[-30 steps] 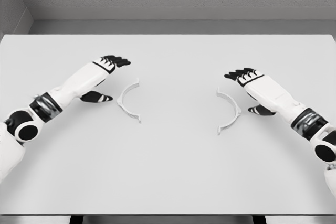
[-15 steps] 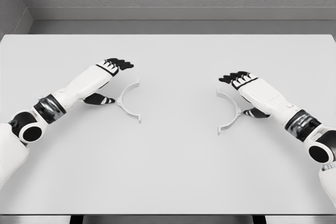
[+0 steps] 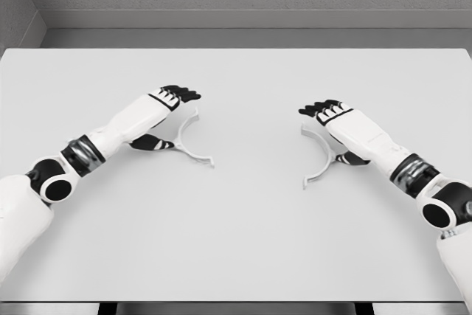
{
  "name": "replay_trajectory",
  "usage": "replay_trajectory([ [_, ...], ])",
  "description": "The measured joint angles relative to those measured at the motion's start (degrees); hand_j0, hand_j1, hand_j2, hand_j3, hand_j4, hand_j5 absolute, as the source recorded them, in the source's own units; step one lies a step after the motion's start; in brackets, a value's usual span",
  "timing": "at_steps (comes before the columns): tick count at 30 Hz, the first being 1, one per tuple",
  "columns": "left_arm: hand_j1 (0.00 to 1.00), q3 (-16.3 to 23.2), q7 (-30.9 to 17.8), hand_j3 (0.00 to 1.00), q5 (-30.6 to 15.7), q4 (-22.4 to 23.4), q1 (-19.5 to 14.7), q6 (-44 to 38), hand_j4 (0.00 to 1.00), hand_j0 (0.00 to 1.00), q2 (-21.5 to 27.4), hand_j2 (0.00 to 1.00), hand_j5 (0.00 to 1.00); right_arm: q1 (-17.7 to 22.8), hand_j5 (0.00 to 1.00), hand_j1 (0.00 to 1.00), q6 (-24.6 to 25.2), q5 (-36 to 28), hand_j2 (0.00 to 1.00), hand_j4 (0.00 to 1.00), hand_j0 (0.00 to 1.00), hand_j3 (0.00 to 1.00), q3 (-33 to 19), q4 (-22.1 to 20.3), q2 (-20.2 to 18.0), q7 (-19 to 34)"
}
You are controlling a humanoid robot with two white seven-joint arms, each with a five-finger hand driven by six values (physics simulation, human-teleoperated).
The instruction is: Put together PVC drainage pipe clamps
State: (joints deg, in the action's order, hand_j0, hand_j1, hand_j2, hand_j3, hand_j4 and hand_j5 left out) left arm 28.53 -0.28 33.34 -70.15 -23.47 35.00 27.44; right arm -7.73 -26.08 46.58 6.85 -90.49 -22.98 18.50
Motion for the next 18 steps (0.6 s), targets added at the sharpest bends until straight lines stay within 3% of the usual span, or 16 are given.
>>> replay_trajectory([
  [11,1.00,-0.03,0.06,1.00,0.00,4.42,-4.83,0.00,1.00,1.00,-1.00,1.00,1.00,-0.09,1.00,1.00,0.43,0.92,1.00,1.00,1.00,1.00,0.76,-1.31,0.93,0.63],
  [18,1.00,0.55,0.06,1.00,0.16,7.49,-5.45,0.00,1.00,1.00,-3.15,1.00,1.00,-0.09,1.00,1.00,1.43,0.13,1.00,1.00,1.00,1.00,1.95,-3.02,1.19,1.56],
])
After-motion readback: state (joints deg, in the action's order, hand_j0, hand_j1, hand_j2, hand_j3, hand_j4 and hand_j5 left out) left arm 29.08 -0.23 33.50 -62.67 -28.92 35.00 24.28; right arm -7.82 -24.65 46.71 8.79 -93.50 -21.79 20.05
